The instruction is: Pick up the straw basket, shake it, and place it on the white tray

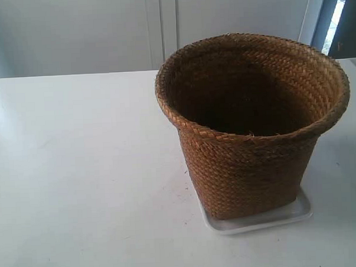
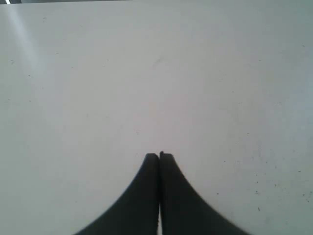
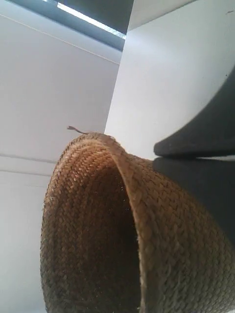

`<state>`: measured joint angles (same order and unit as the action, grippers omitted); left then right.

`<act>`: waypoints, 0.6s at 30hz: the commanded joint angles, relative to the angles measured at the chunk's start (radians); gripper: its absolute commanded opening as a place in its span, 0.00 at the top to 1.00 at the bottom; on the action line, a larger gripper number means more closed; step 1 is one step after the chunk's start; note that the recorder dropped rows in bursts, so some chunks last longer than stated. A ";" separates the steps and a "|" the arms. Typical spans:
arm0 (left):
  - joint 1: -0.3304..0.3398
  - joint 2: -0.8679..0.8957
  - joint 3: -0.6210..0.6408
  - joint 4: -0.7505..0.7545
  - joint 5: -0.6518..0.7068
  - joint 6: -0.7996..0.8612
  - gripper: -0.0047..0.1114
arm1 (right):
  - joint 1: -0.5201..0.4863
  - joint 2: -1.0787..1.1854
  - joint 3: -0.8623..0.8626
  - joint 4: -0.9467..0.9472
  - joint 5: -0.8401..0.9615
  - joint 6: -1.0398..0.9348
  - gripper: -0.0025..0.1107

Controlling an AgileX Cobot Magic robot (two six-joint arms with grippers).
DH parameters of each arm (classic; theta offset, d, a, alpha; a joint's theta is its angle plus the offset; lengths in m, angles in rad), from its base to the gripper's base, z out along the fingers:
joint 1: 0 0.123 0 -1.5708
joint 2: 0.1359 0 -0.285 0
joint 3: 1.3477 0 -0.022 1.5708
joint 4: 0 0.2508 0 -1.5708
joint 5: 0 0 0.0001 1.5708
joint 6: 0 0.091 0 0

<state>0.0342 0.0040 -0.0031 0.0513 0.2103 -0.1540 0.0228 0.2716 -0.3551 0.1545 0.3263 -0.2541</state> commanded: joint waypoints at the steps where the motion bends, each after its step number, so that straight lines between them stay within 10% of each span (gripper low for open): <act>1: 0.001 -0.004 0.003 0.005 -0.002 -0.002 0.96 | -0.004 -0.104 0.181 -0.006 -0.224 -0.008 0.98; 18: 0.001 -0.004 0.003 0.005 -0.002 -0.002 0.96 | -0.004 -0.252 0.355 -0.006 -0.092 -0.011 0.98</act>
<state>0.0342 0.0040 -0.0031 0.0513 0.2103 -0.1540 0.0228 0.0252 -0.0068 0.1539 0.1539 -0.2541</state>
